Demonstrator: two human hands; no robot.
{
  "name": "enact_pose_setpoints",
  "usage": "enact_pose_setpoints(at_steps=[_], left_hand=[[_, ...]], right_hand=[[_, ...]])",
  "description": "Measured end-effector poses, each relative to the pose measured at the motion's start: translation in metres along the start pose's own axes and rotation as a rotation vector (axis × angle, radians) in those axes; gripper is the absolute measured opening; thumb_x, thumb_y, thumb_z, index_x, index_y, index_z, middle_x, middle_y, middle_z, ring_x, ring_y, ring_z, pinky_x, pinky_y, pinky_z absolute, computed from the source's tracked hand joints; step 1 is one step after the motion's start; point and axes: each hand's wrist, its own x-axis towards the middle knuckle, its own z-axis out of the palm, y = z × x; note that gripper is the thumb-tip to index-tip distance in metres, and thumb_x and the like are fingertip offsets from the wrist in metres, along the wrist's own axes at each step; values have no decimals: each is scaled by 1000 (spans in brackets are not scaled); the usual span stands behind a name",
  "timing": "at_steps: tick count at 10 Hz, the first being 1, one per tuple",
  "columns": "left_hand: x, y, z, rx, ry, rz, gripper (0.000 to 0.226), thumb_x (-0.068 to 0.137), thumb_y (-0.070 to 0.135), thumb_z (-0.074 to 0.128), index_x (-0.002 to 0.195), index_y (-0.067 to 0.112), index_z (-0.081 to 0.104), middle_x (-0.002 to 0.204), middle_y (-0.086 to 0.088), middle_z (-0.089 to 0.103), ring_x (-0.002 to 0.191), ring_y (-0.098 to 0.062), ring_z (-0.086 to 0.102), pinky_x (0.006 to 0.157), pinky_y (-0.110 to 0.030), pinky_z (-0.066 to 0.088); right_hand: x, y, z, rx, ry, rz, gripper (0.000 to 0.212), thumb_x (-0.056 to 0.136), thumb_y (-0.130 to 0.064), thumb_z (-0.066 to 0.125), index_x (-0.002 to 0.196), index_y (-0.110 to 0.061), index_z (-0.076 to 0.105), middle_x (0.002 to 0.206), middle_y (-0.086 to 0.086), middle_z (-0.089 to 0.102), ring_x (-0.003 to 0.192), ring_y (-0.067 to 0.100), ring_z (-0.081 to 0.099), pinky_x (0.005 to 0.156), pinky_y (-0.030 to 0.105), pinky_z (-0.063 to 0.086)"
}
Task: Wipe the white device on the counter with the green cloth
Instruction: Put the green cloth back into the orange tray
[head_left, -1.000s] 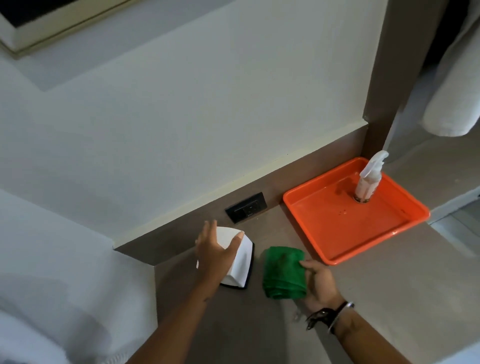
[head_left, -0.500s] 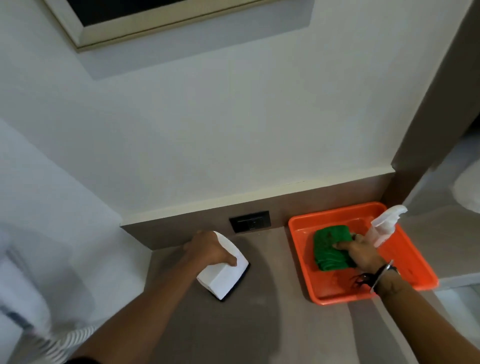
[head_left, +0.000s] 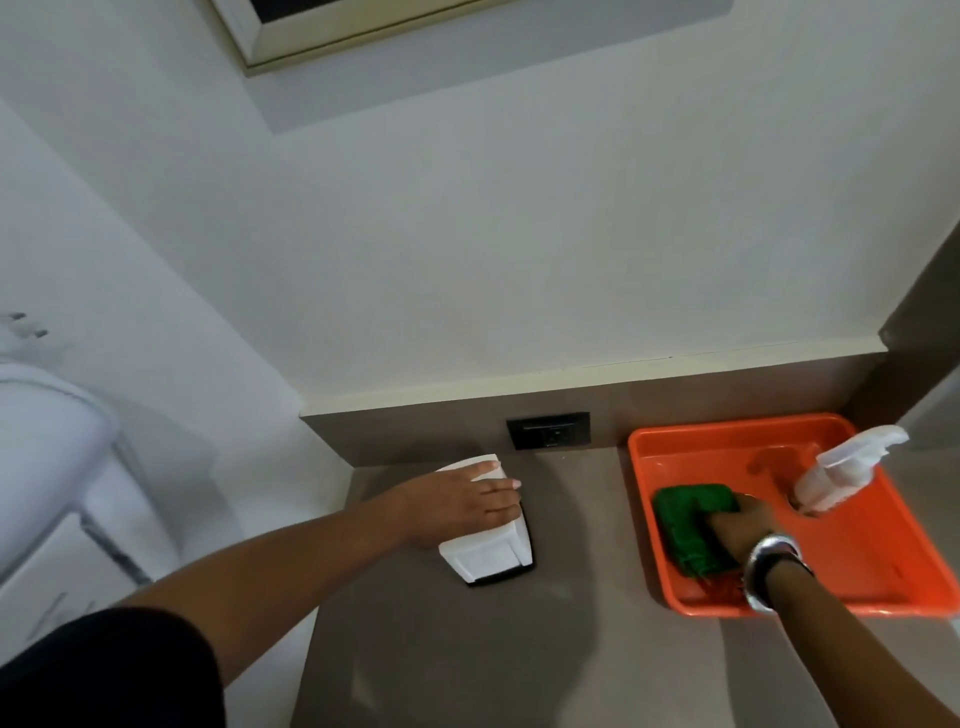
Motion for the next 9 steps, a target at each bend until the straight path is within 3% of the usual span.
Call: enact_pose_setpoints(at_steps=[1,2,3,4,5,6,7,8,9], left_hand=[[-7,0,5,-12,71,13,58,90,13,56,145,14,36,156,-4,37,145,-23,30,117,-45,30],[-9,7,8,-29,74,-32,66,95,10,51,151,15,17,163,-7,15,149,-25,17,121,-47,20],[-13,6,6,-222,17,-185,95,88,13,63,153,16,-5,164,-13,-7,151,-29,1,121,-51,1],[-25,2,7,-716,-78,-492,145,57,46,88,151,21,-19,159,-6,-26,145,-17,-22,114,-43,-15],[-27,10,6,-1059,-25,-757,152,46,77,80,151,27,-18,161,2,-24,136,-3,-26,112,-39,-15],[-16,19,5,-1130,0,-821,145,54,71,81,153,15,-8,164,-4,-12,148,-12,-15,122,-43,-10],[-11,20,9,-1232,28,-881,139,54,61,88,155,16,2,165,-2,2,151,-18,-1,123,-40,1],[-10,19,11,-1188,14,-846,133,58,53,89,155,17,4,165,0,6,151,-18,5,121,-33,12],[-9,17,9,-1163,-7,-817,129,63,48,87,154,15,2,165,1,4,150,-16,2,122,-35,14]], right_hand=[[-16,0,9,-227,65,-29,20,82,-10,56,94,1,69,102,28,72,95,41,65,87,43,49],[-29,-5,14,-480,143,22,31,82,-25,57,105,-6,64,117,24,61,107,40,56,97,46,42],[-35,-5,9,-458,166,63,49,82,-35,59,118,-1,58,126,27,55,113,43,52,98,49,43],[-38,1,-2,-375,182,16,55,82,-42,59,118,-1,58,122,27,58,111,46,55,97,52,46],[-51,7,-9,-315,200,-25,61,83,-44,60,127,-2,55,129,27,57,116,47,53,100,55,45],[-62,16,-12,-283,211,-52,62,83,-40,60,135,-7,51,137,25,54,122,46,51,102,56,43],[-70,23,-14,-291,202,-50,60,84,-34,61,136,-7,51,138,25,54,125,46,50,106,54,41],[-71,28,-15,-308,206,-69,56,85,-26,62,134,-2,52,134,28,56,124,46,50,108,52,39],[-77,32,-9,-304,257,-83,55,84,-25,64,133,-2,54,134,27,57,124,46,50,106,53,40]])
